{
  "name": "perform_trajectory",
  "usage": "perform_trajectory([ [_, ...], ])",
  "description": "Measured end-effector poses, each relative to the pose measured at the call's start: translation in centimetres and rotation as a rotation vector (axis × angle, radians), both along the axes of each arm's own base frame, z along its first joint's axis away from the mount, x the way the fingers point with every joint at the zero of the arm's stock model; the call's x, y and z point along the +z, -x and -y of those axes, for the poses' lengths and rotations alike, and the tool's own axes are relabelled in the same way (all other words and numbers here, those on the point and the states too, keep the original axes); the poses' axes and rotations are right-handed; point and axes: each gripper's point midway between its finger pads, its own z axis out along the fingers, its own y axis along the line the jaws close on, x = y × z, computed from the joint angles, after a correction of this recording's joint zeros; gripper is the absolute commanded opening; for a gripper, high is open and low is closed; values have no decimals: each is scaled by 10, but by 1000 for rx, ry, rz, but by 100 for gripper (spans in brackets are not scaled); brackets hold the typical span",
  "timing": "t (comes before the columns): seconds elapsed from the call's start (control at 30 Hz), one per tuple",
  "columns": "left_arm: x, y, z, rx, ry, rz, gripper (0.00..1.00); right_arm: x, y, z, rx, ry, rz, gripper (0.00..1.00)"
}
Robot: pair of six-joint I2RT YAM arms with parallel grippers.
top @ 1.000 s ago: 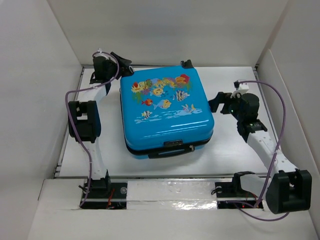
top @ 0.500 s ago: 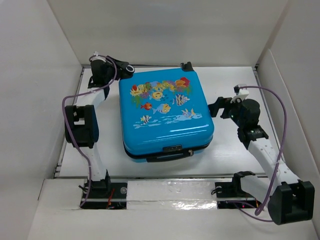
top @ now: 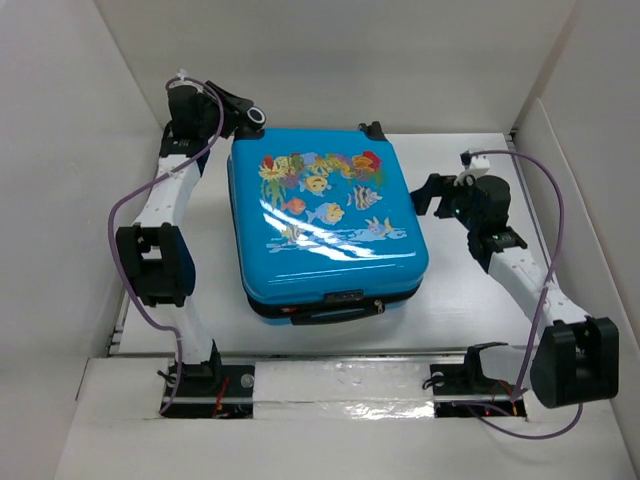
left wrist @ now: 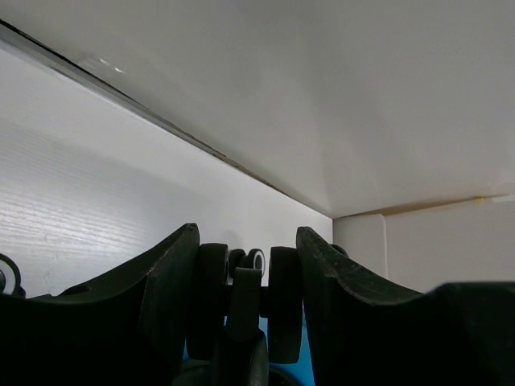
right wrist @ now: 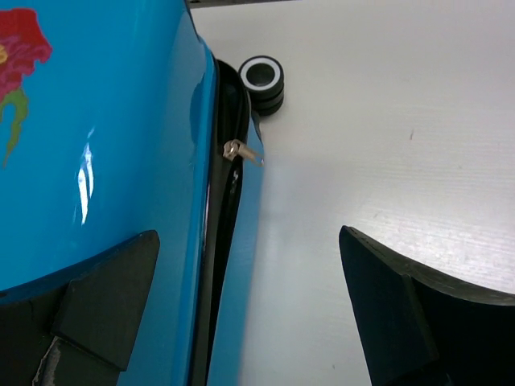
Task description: Pack the luggage
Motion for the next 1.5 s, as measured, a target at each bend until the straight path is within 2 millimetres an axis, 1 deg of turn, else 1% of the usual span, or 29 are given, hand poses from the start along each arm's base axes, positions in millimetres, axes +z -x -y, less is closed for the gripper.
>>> perform_trajectory([
  [0.1, 17, 2, 5, -10, -1, 1, 0, 3, -15, -2, 0, -2, 0, 100],
  [0.17, 22, 4, 8, -12, -2, -2, 0, 4, -21, -3, 1, -5, 4, 100],
  [0.33, 12, 12, 3, 11, -11, -65, 0, 1, -34, -5, 10, -12, -5, 100],
  [0.43, 10, 19, -1, 32, -29, -81, 0, -5, -40, -5, 14, -15, -22, 100],
  [0.6, 3, 50, -18, 87, -51, -95, 0, -7, -39, -8, 33, -23, -32, 100],
  [0.67, 0, 58, -24, 101, -52, -100, 0, -8, -37, -11, 47, -26, -36, 100],
  [0.8, -12, 61, -27, 106, -75, -118, 0, -9, -35, -12, 55, -27, -45, 100],
  [0.97, -34, 64, -32, 109, -97, -159, 0, -10, -33, -13, 62, -27, -54, 100],
  [1.17, -59, 58, -34, 101, -120, -190, 0, -13, -28, -13, 63, -26, -69, 100],
  [1.3, -81, 53, -35, 92, -132, -225, 0, -12, -22, -13, 65, -24, -81, 100],
  [1.37, -92, 49, -35, 85, -136, -241, 0, -9, -17, -14, 69, -22, -79, 99],
  [1.4, -97, 47, -34, 81, -138, -247, 0, -6, -14, -14, 70, -22, -76, 96],
  [1.47, -107, 44, -33, 74, -139, -261, 0, 4, -6, -15, 74, -22, -53, 93],
  [1.5, -107, 43, -32, 66, -134, -255, 0, 10, -2, -15, 74, -20, -39, 90],
])
